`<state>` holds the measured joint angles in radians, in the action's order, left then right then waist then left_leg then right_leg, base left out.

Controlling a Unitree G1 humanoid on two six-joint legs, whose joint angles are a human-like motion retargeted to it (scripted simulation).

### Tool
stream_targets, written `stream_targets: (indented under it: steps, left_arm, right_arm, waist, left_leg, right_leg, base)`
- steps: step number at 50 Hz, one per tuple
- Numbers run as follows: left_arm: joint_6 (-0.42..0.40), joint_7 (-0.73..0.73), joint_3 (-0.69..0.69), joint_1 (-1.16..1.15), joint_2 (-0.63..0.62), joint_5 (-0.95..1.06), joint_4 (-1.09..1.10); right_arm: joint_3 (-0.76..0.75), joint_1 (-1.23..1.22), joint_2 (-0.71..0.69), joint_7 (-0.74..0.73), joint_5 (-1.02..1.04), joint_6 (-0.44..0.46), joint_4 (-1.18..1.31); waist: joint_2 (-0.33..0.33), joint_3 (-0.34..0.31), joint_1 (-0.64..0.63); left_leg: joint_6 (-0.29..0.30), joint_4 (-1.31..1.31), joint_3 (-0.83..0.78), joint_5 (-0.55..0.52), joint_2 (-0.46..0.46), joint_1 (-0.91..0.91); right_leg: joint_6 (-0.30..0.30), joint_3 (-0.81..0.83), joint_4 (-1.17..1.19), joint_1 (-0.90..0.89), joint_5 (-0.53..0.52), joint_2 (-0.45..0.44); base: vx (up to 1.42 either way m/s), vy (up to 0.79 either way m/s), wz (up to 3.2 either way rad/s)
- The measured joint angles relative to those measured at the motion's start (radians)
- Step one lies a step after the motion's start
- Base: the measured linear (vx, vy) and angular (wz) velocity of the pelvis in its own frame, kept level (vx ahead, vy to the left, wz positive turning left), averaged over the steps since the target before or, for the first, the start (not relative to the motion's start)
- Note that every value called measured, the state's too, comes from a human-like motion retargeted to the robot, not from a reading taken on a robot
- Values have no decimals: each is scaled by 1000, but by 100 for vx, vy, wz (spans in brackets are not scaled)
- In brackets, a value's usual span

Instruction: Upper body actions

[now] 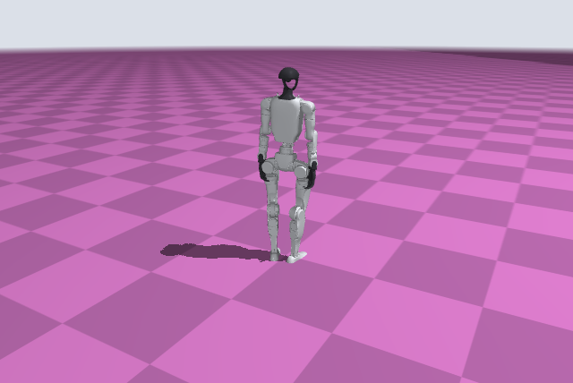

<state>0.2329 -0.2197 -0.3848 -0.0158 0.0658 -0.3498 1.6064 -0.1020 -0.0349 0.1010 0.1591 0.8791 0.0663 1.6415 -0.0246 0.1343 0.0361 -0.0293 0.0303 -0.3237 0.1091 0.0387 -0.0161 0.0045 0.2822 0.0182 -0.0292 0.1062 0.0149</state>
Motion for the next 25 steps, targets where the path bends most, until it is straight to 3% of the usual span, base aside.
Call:
stream_targets:
  steps: [25]
  left_arm:
    - [0,-1,1,0,-1,-2,0]
  right_arm:
    - [2,0,0,0,3,0,0]
  waist:
    - [0,0,-1]
  left_leg:
    - [0,1,-2,0,-1,0]
  right_leg:
    - [0,-2,0,0,0,-1]
  base:
    - [0,0,0]
